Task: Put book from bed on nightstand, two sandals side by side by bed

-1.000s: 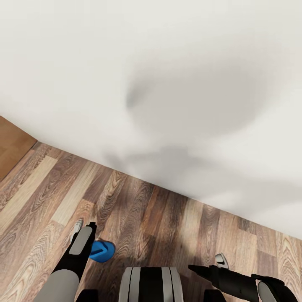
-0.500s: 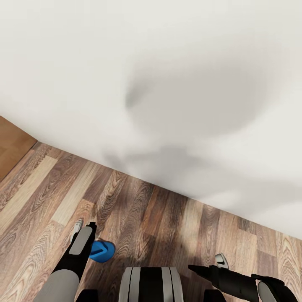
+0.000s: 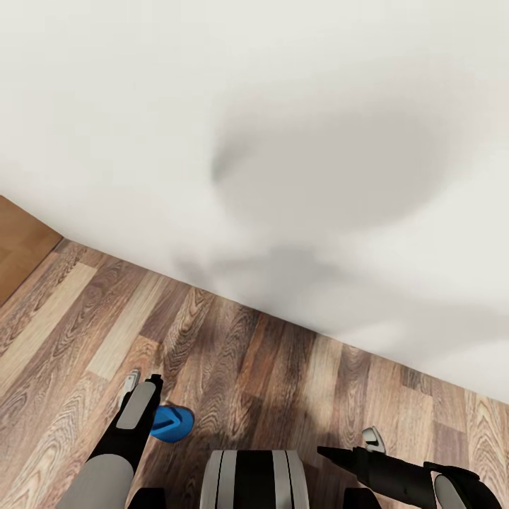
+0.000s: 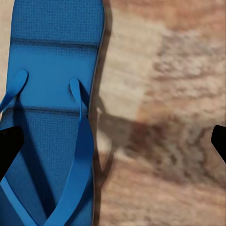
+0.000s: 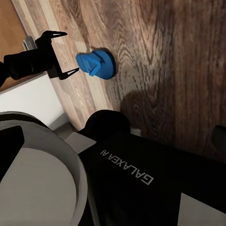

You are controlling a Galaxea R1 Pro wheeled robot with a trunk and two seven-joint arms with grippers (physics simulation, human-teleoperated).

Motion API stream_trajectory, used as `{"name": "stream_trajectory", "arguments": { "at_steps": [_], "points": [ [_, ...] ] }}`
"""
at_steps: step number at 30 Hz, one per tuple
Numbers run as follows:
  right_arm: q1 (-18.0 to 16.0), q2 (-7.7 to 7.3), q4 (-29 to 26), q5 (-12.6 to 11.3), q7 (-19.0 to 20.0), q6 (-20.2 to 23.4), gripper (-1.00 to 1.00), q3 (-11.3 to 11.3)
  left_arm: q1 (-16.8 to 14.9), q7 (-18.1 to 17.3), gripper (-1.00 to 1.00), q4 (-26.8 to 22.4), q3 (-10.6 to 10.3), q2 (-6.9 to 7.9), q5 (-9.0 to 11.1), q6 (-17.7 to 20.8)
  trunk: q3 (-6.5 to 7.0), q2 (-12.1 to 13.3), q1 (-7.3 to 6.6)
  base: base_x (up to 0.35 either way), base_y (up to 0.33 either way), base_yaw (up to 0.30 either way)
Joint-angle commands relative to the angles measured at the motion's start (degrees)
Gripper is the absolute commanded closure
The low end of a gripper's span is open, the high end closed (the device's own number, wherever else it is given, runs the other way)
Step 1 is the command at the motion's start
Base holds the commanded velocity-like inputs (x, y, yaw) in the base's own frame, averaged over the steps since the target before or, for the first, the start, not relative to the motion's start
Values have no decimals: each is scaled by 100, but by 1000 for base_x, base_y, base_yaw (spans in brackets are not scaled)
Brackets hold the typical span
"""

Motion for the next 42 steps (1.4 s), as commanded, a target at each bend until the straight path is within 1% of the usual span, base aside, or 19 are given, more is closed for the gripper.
{"name": "stream_trajectory", "arguments": {
  "at_steps": [1,18,24,42],
  "points": [
    [-2,0,0,8,22,24,-100,-5,-1,4,-100,-6,8,-4,61,-48,-3,-1,-1,0,0,0],
    [-2,0,0,8,22,24,-100,-5,0,6,-100,-6,2,-7,61,-54,-3,-1,-1,0,0,0],
    [-2,0,0,8,22,24,-100,-5,1,6,-100,-6,-2,-7,61,-54,-136,-9,15,0,0,0],
    [-2,0,0,8,22,24,-100,-5,1,6,-100,-6,-8,-15,60,-63,-136,-9,15,0,0,0]
  ]
}}
